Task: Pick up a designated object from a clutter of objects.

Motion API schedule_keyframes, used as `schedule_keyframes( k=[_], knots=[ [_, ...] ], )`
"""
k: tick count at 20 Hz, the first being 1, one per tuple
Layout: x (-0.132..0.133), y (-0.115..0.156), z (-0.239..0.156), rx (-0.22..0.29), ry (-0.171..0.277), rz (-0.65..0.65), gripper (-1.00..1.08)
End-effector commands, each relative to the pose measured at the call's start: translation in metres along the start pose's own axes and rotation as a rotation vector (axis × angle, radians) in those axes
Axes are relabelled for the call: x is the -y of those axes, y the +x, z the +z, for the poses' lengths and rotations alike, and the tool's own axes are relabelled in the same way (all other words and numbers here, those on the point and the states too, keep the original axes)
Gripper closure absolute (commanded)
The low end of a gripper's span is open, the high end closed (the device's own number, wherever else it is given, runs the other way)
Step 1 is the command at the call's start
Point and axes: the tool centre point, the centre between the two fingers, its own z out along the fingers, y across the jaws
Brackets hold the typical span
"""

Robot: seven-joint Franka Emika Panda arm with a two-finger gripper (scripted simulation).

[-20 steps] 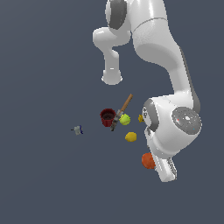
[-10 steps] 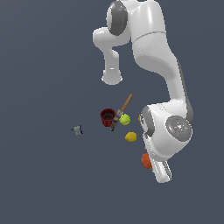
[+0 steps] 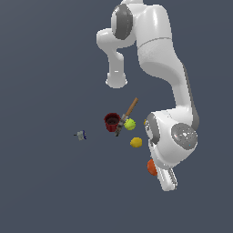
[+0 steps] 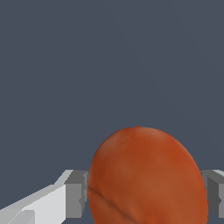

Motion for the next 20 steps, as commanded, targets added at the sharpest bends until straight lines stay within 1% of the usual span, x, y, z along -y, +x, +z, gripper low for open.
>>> schedule_keyframes(
  k=[1, 12, 20],
  knots=[
    [0.001, 0.000, -0.001, 0.000, 0.001, 0.000, 1.08],
    [-0.001, 0.001, -0.004, 0.000, 0.000, 0.000, 1.08],
    [-0.010, 0.006, -0.033, 0.000, 0.000, 0.000, 1.08]
  ],
)
